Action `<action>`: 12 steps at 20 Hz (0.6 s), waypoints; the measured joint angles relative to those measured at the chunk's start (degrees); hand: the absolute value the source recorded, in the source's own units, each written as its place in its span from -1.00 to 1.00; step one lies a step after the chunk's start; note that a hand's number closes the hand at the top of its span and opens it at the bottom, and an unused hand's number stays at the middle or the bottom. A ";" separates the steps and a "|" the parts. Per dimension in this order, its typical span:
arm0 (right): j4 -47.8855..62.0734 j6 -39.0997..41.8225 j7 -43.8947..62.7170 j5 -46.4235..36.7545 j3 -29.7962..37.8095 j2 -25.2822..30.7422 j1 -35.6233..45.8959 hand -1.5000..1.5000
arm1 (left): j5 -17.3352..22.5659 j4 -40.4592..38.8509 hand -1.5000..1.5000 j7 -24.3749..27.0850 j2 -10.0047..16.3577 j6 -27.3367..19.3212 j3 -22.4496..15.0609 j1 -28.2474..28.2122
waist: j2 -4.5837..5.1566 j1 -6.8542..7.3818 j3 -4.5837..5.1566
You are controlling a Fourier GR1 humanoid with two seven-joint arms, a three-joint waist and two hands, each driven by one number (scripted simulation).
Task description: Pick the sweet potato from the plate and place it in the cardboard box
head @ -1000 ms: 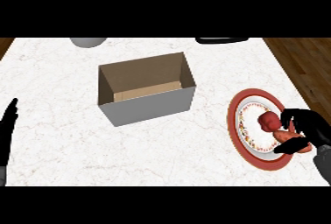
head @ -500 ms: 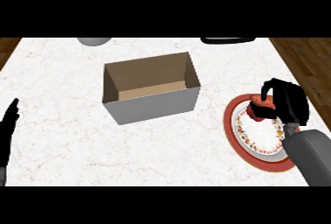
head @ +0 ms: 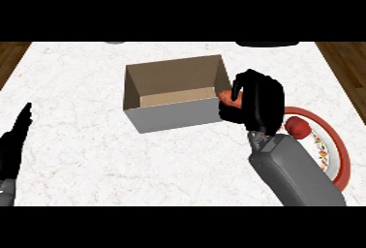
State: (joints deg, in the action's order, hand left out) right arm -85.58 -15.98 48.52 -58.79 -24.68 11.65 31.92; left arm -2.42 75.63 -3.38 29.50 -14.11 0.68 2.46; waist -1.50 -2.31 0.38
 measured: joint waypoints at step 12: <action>14.46 1.21 9.15 -1.79 7.54 -10.67 20.03 1.00 | -2.47 -0.74 0.00 0.33 -2.35 0.73 -1.02 3.91 | 1.67 3.37 -0.33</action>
State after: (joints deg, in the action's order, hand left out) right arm -71.12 -14.77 57.67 -60.59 -17.14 0.98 51.94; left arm -4.89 74.89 -3.05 27.15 -13.38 -0.34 6.37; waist 0.17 1.06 0.06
